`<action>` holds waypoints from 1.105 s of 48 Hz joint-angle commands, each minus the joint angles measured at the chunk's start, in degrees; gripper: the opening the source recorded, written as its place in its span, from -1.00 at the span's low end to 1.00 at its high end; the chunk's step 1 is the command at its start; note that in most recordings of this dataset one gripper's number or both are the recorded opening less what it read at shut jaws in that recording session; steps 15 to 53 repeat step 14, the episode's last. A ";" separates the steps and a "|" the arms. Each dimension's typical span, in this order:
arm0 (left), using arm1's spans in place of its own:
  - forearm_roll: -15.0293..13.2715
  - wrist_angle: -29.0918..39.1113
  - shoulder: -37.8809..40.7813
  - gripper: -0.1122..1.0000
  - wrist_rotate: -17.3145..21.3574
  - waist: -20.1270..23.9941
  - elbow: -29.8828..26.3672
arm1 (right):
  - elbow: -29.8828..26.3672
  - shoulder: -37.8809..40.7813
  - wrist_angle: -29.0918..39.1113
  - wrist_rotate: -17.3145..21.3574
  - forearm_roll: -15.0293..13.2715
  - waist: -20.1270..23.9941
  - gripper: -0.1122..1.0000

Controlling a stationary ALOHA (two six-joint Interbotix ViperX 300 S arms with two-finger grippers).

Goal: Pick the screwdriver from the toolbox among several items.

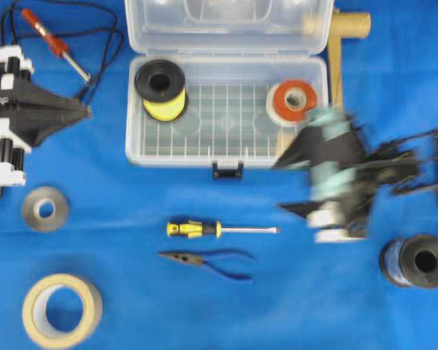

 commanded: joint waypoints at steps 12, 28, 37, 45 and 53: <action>-0.09 -0.26 -0.09 -0.80 0.09 -0.44 -0.88 | 20.48 -26.10 -11.34 0.09 -1.05 -0.97 0.47; -0.09 -0.26 0.00 -0.79 0.09 -0.53 -0.88 | 22.50 -28.21 -12.30 0.09 -1.23 -1.05 0.47; -0.09 -0.26 0.00 -0.79 0.09 -0.53 -0.88 | 22.50 -28.21 -12.30 0.09 -1.23 -1.05 0.47; -0.09 -0.26 0.00 -0.79 0.09 -0.53 -0.88 | 22.50 -28.21 -12.30 0.09 -1.23 -1.05 0.47; -0.09 -0.26 0.00 -0.79 0.09 -0.53 -0.88 | 22.50 -28.21 -12.30 0.09 -1.23 -1.05 0.47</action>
